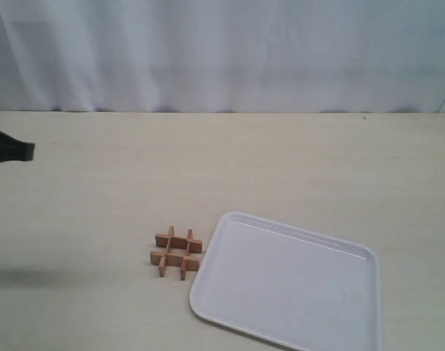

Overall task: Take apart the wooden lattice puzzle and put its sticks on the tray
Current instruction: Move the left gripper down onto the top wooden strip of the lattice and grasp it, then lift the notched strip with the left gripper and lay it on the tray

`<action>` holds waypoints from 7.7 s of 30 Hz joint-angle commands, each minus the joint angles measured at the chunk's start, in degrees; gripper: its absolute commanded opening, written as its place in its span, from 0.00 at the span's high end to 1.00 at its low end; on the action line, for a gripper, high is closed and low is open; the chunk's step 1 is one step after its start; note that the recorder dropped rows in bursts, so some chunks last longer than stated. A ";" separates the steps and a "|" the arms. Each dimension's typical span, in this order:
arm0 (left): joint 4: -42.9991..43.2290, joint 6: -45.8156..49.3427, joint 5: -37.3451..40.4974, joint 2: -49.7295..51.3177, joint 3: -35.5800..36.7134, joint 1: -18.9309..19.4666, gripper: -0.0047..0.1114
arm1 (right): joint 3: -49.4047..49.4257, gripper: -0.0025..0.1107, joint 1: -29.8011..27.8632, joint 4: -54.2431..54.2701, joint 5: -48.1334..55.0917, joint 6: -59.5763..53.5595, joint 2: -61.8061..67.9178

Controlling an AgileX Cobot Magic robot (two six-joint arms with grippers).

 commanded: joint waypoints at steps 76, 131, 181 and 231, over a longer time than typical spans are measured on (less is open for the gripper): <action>-66.12 117.81 18.47 34.55 -18.56 -20.17 0.50 | 0.04 0.94 0.17 0.05 -0.14 -0.37 -0.31; -71.28 117.91 18.74 25.03 -18.56 -20.54 0.96 | 0.04 0.94 0.17 0.05 -0.14 -0.37 -0.31; -51.95 76.57 23.86 51.23 -53.37 -46.11 0.96 | 0.04 0.94 0.17 0.05 -0.14 -0.37 -0.31; -39.08 68.17 57.54 30.97 -50.43 -35.61 0.52 | 0.04 0.94 0.17 0.05 -0.14 -0.37 -0.31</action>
